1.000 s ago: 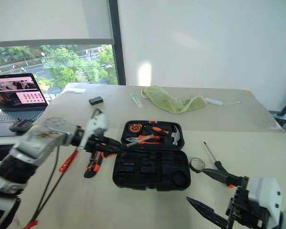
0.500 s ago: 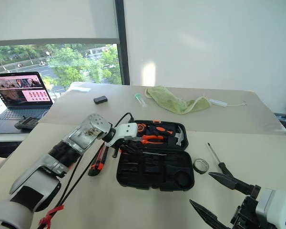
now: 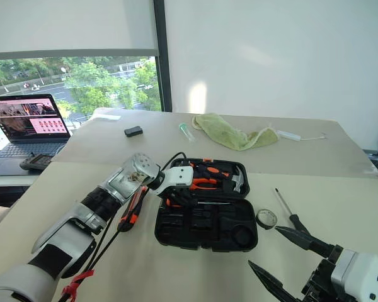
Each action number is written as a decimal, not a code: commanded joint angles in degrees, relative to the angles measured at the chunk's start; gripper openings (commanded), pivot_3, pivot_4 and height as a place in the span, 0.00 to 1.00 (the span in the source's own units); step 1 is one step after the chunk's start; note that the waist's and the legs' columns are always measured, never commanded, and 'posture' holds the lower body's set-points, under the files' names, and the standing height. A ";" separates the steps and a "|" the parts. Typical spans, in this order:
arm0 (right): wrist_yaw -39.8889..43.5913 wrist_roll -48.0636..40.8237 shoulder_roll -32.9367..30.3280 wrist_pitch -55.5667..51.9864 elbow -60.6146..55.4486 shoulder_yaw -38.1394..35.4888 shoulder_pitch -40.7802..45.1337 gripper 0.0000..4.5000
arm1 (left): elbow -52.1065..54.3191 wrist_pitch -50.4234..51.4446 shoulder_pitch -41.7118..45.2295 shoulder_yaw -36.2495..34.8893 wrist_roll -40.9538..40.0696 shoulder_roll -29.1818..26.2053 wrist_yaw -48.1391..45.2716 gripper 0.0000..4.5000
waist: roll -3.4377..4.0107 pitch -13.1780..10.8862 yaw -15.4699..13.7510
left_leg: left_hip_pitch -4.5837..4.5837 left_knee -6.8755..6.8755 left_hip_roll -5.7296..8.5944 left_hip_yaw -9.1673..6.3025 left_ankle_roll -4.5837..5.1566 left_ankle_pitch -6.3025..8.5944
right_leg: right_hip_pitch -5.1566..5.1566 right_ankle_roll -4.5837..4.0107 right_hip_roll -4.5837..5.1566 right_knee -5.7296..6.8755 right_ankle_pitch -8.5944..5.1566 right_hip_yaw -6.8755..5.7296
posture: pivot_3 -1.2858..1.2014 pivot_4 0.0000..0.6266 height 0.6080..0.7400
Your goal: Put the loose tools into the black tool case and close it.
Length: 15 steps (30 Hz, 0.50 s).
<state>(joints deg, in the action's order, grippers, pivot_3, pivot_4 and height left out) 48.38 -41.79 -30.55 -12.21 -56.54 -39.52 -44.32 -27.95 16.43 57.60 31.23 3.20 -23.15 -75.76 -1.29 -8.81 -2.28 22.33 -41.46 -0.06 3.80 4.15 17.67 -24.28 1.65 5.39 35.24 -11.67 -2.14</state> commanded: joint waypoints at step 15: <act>-2.34 1.42 -0.68 1.34 -1.28 1.04 1.68 1.00 | 16.25 11.51 -15.65 -17.06 -9.99 6.60 18.54 0.02 | 0.06 0.03 -0.03 | 0.00 -0.24 0.08 -0.09 0.07 0.04 | 0.08 0.11 0.13 0.13 0.00 0.00 | 0.52 0.24 1.00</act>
<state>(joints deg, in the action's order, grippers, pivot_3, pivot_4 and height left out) 46.64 -40.54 -31.11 -12.19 -56.88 -38.23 -42.79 -12.12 30.62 42.33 14.35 -8.37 -16.69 -60.91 -1.23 -8.78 -2.31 22.32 -41.70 0.02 3.70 4.22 17.71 -24.20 1.76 5.52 35.40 -11.66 -2.12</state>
